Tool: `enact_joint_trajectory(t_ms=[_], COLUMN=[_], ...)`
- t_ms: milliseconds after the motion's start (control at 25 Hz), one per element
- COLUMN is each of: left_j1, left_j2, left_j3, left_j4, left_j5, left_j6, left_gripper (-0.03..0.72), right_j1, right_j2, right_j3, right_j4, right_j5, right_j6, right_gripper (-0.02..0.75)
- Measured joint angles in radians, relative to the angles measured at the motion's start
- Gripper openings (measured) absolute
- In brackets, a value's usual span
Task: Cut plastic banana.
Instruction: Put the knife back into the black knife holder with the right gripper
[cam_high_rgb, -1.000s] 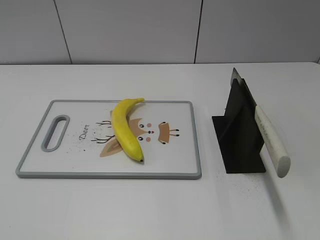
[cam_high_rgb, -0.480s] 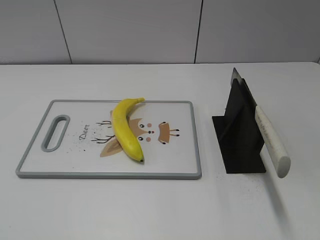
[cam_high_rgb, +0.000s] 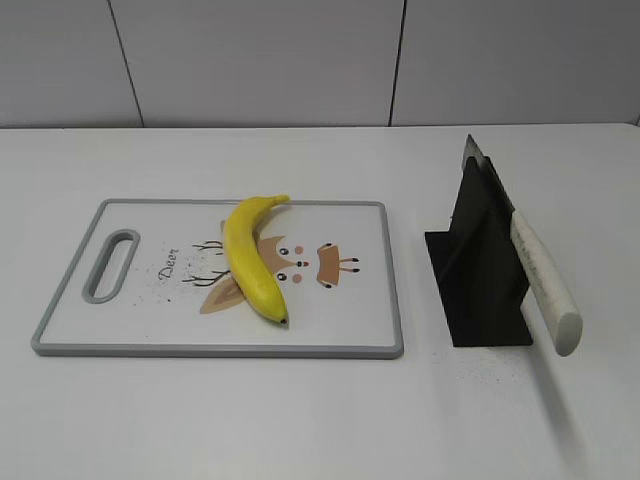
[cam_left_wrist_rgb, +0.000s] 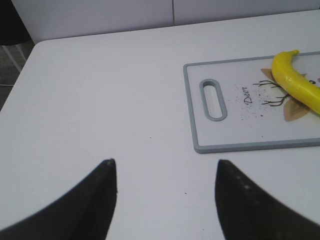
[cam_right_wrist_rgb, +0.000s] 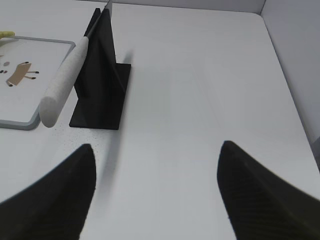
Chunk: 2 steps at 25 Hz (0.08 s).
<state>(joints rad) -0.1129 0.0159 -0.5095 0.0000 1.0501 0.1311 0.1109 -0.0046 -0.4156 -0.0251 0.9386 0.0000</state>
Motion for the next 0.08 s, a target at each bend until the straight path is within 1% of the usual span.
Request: enact_joint_trajectory(t_ms=[80], left_j1=[0.000], left_j2=[0.000], left_j3=[0.000], left_j4=[0.000], left_j5=[0.000], left_j6=[0.000], left_gripper=[0.591], right_j1=[0.000], right_j2=[0.000], right_j3=[0.000], right_j4=[0.000], right_j5=[0.000], right_j6=[0.000], right_gripper=[0.592])
